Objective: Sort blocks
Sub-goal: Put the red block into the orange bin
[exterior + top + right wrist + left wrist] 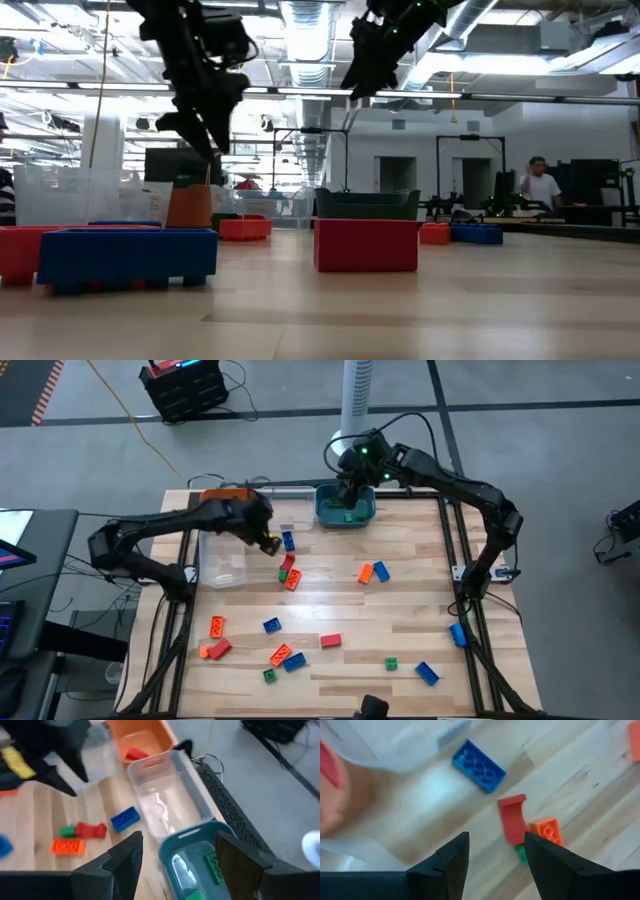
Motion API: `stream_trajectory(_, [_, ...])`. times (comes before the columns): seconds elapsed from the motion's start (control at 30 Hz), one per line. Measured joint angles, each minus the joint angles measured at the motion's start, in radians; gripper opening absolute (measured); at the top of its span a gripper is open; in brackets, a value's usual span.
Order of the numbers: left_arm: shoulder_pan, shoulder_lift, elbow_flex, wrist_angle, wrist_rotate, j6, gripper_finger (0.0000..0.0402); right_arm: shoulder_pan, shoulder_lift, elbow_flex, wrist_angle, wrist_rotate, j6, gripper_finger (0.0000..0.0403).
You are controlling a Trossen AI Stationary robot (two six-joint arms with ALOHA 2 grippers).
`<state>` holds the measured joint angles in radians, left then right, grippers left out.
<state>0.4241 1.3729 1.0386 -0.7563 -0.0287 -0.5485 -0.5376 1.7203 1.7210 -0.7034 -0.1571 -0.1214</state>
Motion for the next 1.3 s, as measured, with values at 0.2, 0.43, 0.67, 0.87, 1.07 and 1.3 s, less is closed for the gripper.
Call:
stream_trajectory(0.2, [-0.127,0.109,0.035,0.028,-0.015,-0.240,0.0178,0.018,0.000,0.000,-0.034,-0.004,-0.072,0.0254])
stream_trajectory(0.43, [-0.204,0.246,0.175,-0.063,-0.090,-0.388,0.0178,0.022,-0.008,0.000,-0.074,-0.004,-0.116,0.0254])
stream_trajectory(0.67, [-0.184,0.397,0.245,-0.086,-0.102,-0.392,0.0185,0.047,-0.008,0.000,-0.043,-0.029,-0.118,0.0254])
stream_trajectory(0.87, [-0.168,0.448,0.246,-0.071,-0.101,-0.394,0.0216,0.071,-0.008,0.000,-0.049,-0.036,-0.116,0.0254])
stream_trajectory(1.07, [-0.153,0.447,0.247,-0.025,-0.143,-0.355,0.0247,0.088,-0.008,0.000,-0.055,-0.055,-0.122,0.0254])
stream_trajectory(1.3, [-0.124,0.473,0.220,0.011,-0.133,-0.315,0.0256,0.088,-0.008,0.000,-0.056,-0.056,-0.134,0.0254])
